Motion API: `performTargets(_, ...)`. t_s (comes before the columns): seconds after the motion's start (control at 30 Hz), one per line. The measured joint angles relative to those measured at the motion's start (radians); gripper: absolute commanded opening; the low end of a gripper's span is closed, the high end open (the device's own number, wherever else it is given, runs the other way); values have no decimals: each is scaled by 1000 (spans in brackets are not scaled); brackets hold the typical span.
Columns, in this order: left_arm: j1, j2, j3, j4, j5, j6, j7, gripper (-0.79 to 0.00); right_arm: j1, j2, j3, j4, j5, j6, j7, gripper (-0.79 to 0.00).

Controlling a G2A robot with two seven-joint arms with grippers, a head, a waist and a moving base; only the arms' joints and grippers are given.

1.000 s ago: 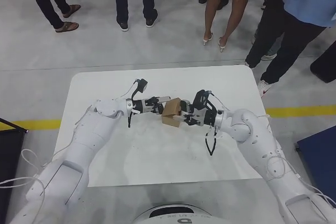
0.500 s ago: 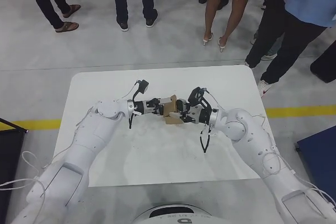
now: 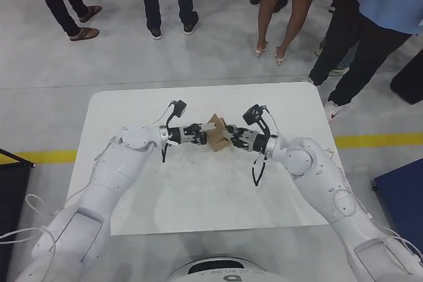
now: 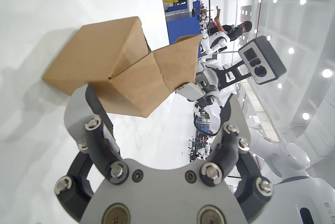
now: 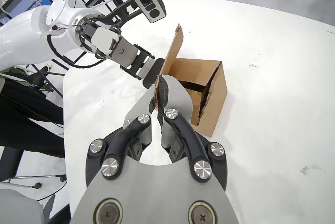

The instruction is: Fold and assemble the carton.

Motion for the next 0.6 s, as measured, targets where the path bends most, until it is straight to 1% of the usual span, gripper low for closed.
performTargets(0.17,10,7,-12,-18,7,6,2,0,1,1,4,-5,65,7,58,-785)
performTargets(0.37,20,12,-22,-36,7,13,0,0,3,7,4,-18,172,-39,172,-785)
performTargets(0.6,27,14,-29,-45,1,18,-6,0,-5,13,22,-34,271,3,234,-785)
